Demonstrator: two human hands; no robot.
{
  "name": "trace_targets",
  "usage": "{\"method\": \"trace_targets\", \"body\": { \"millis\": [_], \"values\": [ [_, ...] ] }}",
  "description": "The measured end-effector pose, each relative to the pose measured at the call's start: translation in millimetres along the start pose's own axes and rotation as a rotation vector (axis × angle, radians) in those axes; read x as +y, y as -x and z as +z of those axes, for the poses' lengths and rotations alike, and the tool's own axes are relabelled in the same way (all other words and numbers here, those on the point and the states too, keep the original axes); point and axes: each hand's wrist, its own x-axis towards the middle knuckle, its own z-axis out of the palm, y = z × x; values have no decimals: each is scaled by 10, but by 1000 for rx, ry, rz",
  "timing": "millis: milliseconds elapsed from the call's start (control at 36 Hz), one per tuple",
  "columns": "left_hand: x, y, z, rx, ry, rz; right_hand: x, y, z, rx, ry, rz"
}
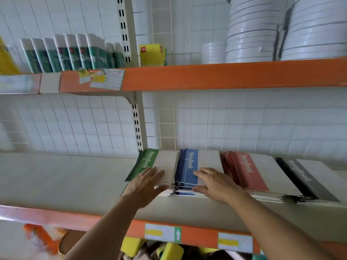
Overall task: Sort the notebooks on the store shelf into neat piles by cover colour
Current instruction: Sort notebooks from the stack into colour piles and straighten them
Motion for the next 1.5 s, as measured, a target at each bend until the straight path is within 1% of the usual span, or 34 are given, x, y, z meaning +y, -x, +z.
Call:
{"method": "trace_targets", "body": {
  "millis": [83,167,250,333,444,611,750,917,972,1028,1083,1222,1361,1500],
  "values": [
    [6,-100,10,-13,-15,13,-29,-15,-15,10,22,8],
    [39,-138,24,30,11,43,-47,-17,-1,58,39,11],
    [111,-120,22,89,77,12,-52,0,41,127,56,9],
    [225,-111,-11,140,88,21,-32,59,53,186,71,15],
    [399,-114,-37,181,115,50,45,218,29,242,80,77],
    [786,-32,-36,245,172,104,244,633,-44,286,88,149],
    [1362,81,14,206,220,143,575,1111,-32,325,67,196],
    [2215,275,161,210,259,209,960,1995,-32,267,113,338],
    [2560,368,166,169,232,223,1134,2313,-37,279,97,377],
    [2874,420,208,126,198,236,1306,2633,-64,251,103,406],
    [3173,483,238,106,214,251,1477,2929,-101,242,116,433],
    [3925,595,262,114,253,304,1884,3589,-211,219,121,514],
    [4566,584,309,78,241,375,2296,4095,-293,209,157,594],
    [5105,484,357,64,255,455,2682,4393,-395,260,167,656]
  ]
}}
